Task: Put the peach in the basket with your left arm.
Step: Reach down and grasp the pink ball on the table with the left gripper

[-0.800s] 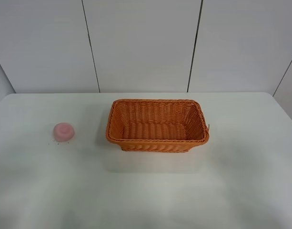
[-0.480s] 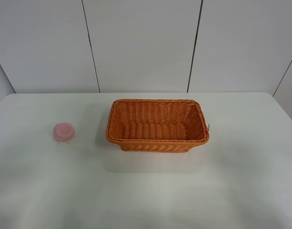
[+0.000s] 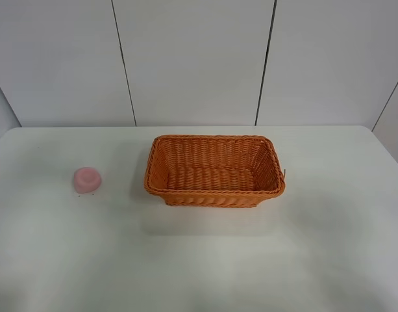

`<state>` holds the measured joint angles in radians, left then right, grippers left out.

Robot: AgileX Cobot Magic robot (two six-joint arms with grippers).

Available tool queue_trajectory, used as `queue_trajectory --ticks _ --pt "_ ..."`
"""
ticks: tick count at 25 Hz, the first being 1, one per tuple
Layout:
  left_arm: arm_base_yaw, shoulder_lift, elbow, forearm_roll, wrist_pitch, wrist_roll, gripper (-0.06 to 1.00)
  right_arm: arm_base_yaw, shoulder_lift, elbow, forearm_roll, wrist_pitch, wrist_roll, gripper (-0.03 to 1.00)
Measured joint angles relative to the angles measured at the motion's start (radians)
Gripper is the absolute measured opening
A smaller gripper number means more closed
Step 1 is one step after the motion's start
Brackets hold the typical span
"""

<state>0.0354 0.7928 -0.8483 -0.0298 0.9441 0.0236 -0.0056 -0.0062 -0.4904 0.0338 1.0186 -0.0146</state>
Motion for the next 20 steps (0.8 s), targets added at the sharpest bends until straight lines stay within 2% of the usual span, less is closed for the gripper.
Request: queue_trajectory --ticks 8,14,20 --pt "0.000 0.645 -0.301 -0.007 -0.175 0.033 0.78 0.000 0.000 0.000 0.000 0.000 0.000 0.69" --pt "0.000 1.022 -0.516 -0.022 -0.190 0.043 0.78 0.000 0.000 0.000 0.000 0.000 0.000 0.69" --pt "-0.001 1.238 -0.652 -0.047 -0.192 0.046 0.78 0.000 0.000 0.000 0.000 0.000 0.000 0.69"
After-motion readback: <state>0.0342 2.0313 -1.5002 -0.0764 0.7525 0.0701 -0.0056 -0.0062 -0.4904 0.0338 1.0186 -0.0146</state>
